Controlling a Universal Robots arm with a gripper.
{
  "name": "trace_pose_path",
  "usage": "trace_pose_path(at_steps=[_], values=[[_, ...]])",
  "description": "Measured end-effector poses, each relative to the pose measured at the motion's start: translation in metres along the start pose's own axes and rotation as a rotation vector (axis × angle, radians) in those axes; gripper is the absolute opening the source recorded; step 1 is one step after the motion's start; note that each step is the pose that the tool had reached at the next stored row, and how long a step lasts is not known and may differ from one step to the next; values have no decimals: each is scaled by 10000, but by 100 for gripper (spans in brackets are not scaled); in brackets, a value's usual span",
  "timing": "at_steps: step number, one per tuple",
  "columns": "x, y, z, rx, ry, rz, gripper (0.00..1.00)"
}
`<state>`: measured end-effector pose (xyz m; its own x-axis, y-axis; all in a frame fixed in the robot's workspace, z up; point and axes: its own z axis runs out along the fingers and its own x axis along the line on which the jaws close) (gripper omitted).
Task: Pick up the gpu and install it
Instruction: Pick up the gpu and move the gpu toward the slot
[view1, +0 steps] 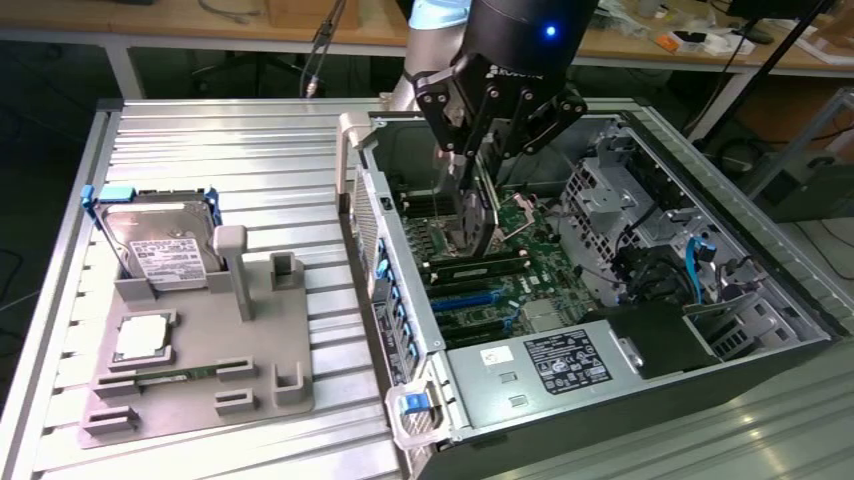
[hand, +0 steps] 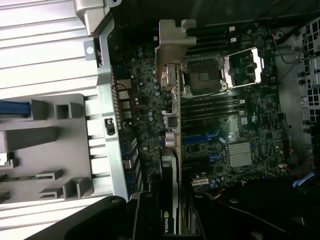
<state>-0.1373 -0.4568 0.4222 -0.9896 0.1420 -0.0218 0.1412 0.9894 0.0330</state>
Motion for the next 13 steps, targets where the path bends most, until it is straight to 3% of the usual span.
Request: trace_pose_path(at_steps=[13], values=[[-6,1,0,1,0,0,27]])
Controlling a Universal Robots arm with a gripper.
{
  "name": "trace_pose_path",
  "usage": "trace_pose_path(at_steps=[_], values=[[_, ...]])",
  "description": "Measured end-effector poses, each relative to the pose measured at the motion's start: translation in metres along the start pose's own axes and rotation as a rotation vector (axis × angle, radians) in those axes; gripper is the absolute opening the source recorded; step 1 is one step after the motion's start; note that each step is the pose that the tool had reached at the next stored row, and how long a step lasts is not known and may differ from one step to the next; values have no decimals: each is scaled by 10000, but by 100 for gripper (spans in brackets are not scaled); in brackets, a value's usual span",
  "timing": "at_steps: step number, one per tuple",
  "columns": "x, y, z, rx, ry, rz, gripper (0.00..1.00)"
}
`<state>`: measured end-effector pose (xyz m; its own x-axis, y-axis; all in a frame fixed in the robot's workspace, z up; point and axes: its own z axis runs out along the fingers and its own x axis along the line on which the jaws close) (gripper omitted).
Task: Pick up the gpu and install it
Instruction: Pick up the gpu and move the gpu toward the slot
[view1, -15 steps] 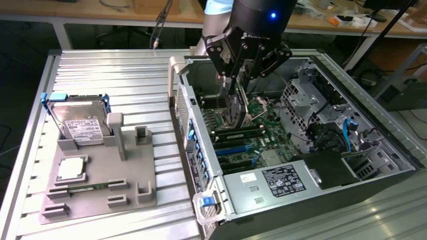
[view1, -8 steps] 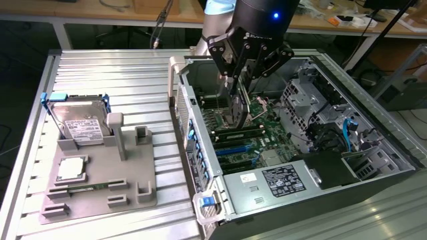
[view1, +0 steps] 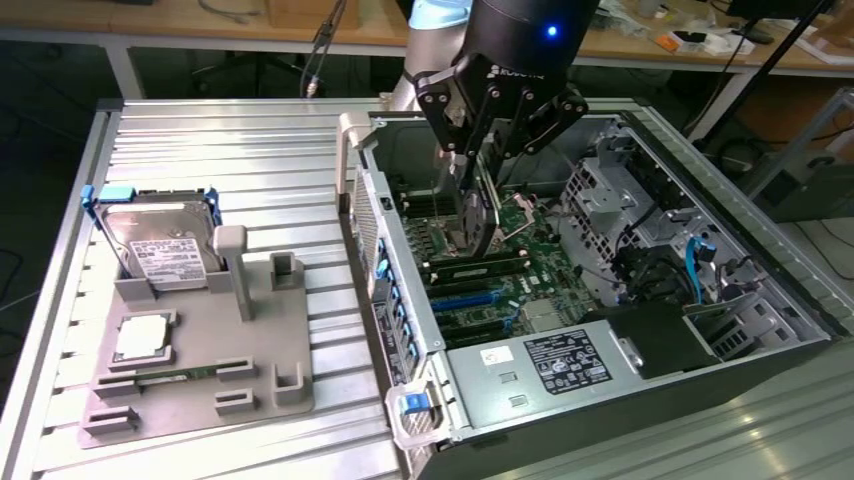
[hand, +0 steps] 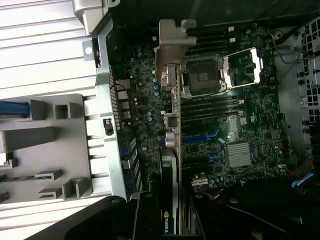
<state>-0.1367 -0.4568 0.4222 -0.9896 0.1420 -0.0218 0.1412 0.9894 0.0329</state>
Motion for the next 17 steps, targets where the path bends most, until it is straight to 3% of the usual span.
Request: trace_pose_path(at_steps=[17], values=[[-129,18,3,0,0,0,27]])
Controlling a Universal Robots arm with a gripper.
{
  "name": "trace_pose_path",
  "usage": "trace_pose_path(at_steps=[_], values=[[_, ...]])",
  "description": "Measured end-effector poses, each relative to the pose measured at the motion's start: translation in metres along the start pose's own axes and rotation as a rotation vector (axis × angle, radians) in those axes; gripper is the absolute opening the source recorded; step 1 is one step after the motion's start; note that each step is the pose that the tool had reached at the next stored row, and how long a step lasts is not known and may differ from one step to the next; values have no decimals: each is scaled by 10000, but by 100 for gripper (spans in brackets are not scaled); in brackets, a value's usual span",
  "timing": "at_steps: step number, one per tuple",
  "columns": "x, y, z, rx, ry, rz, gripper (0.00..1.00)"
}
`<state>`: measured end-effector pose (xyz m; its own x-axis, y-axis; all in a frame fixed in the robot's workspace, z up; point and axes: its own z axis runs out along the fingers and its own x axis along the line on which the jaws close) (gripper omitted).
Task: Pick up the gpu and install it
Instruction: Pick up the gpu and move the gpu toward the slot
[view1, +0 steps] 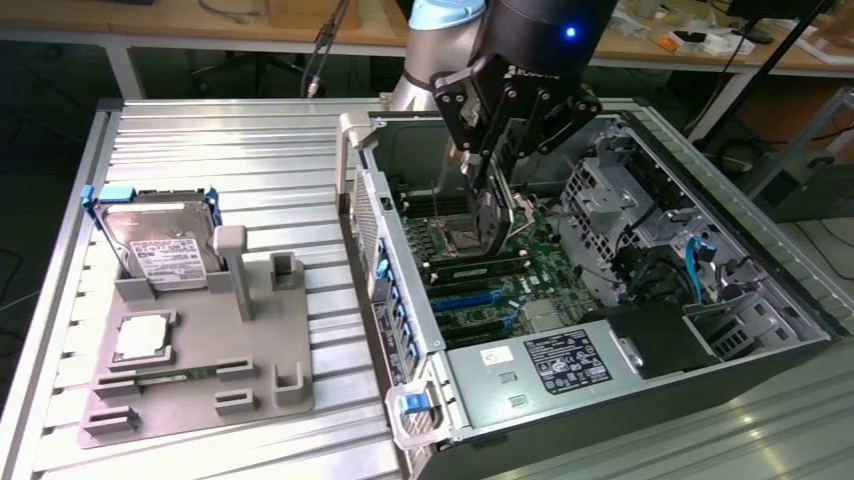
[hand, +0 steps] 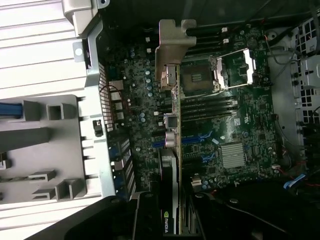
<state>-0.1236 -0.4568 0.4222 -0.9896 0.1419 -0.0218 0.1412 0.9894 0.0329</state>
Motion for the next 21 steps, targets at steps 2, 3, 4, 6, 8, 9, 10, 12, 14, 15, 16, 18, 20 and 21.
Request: trace_pose_path(at_steps=[2,3,4,6,8,9,10,12,14,15,16,18,20,21], values=[[-12,2,0,0,0,0,27],[-18,3,0,1,0,1,27],[-24,4,1,0,0,1,27],[-38,6,1,0,0,0,27],[-49,7,1,0,0,0,27],[-53,8,1,0,0,0,27],[-57,8,1,0,0,1,27],[-63,9,2,-1,0,1,27],[-69,10,2,0,0,0,27],[-72,10,2,0,0,1,27],[-75,11,2,0,0,0,27],[-81,12,2,0,0,1,27],[-88,13,2,1,0,1,27],[-90,13,2,0,0,0,27]])
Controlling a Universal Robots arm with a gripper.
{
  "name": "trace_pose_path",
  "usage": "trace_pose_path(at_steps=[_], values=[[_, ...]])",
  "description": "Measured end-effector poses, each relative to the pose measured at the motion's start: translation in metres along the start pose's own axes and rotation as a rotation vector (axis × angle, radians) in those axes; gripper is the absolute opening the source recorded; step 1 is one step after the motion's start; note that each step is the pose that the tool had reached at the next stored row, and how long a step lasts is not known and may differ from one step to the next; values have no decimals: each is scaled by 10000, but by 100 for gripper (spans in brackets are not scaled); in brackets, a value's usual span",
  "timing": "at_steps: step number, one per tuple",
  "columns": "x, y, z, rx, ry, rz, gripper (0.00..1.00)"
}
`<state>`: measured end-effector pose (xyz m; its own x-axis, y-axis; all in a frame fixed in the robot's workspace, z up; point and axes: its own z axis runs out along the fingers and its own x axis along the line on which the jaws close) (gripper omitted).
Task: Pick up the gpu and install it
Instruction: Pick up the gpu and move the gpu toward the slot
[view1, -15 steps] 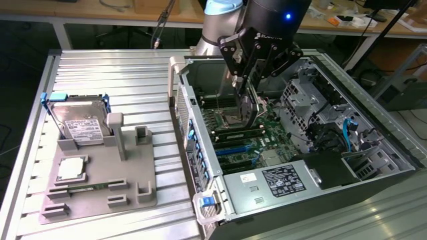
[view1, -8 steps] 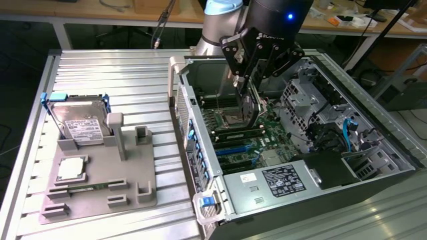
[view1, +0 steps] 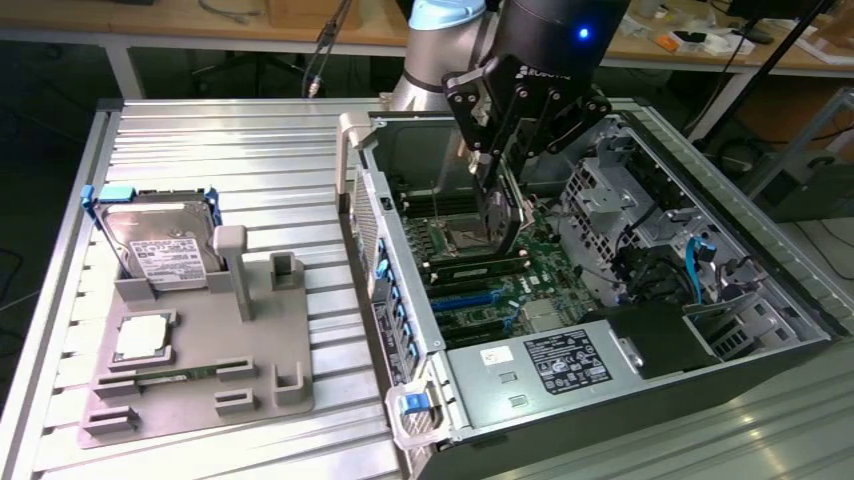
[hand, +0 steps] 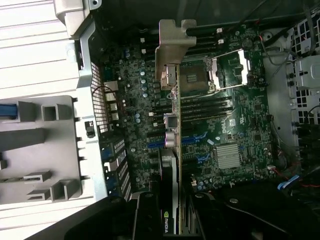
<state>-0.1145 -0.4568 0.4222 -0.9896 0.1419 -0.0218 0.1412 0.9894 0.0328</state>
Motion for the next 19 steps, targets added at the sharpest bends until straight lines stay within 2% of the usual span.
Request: trace_pose_path(at_steps=[19], values=[[-78,11,2,0,0,0,27]])
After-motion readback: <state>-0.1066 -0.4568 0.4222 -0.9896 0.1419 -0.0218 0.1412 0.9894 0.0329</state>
